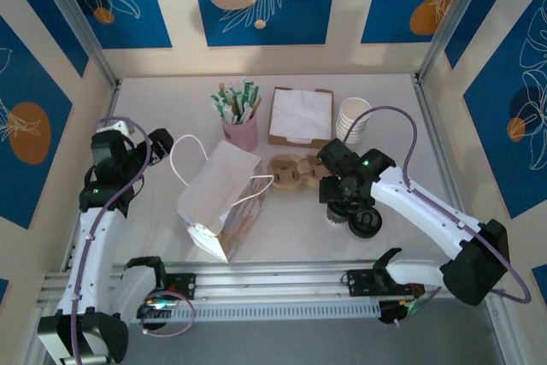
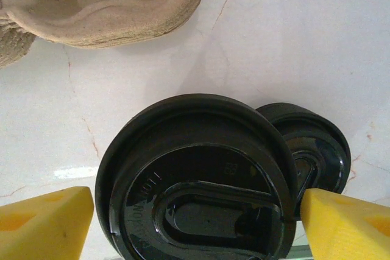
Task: Pack the takeout coffee
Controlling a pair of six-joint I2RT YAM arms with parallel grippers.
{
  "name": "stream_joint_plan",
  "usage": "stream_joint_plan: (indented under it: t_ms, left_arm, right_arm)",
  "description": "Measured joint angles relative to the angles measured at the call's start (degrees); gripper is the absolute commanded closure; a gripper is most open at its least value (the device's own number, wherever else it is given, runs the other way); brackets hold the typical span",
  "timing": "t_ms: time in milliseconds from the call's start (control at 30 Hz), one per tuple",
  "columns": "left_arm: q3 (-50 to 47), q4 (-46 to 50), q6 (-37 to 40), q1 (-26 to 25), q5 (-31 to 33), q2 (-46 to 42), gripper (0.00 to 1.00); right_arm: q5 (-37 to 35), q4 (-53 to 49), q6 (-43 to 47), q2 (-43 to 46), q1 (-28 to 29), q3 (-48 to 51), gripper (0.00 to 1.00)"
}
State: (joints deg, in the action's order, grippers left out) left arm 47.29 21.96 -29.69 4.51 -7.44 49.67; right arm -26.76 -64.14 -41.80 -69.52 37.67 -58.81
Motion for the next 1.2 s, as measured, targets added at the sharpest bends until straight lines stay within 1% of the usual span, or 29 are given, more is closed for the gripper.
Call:
stream_joint_plan:
  t_ms: [167, 367, 500, 633, 733, 833, 900, 1033, 1200]
  left_arm:
    - [0.00, -0.02, 0.00, 0.00, 0.00, 0.00, 0.08]
    - [0.00, -0.02, 0.00, 0.00, 0.00, 0.00, 0.08]
    - [0.00, 0.00, 0.00, 0.00, 0.00, 0.00, 0.08]
    - [0.00, 0.00, 0.00, 0.00, 0.00, 0.00, 0.08]
    - [0.00, -0.02, 0.00, 0.00, 0.00, -0.04, 0.08]
    - [0.00, 0.00, 0.00, 0.00, 0.00, -0.07, 0.08]
    - [0.00, -0.02, 0.00, 0.00, 0.00, -0.07, 0.08]
    - [0.00, -0.02, 0.00, 0.00, -0.02, -0.04, 0.08]
    - [0.00, 0.00, 0.00, 0.00, -0.02, -0.04, 0.08]
  right_arm:
    - [0.13, -0.22, 1.09, 0.52, 0.02, -0.98, 0.10]
    - [0.17, 0.17, 3.91, 5.16, 0.02, -4.09, 0.11]
    - [0.20, 2.32, 6.91, 7.56, 0.02, -6.82, 0.11]
    - [0.33, 6.36, 9.40, 7.56, 0.02, -9.09, 0.13]
    - [0.85, 9.29, 10.12, 5.46, 0.00, -10.91, 0.16]
    - [1.68, 11.10, 9.79, 1.27, -0.22, -13.11, 0.22]
    - [1.70, 11.28, 7.65, -2.56, -0.44, -14.80, 0.27]
    - [2.21, 10.34, 3.02, -10.36, -0.72, -18.62, 0.32]
    - [2.29, 9.97, 0.52, -15.80, -0.50, -21.33, 0.38]
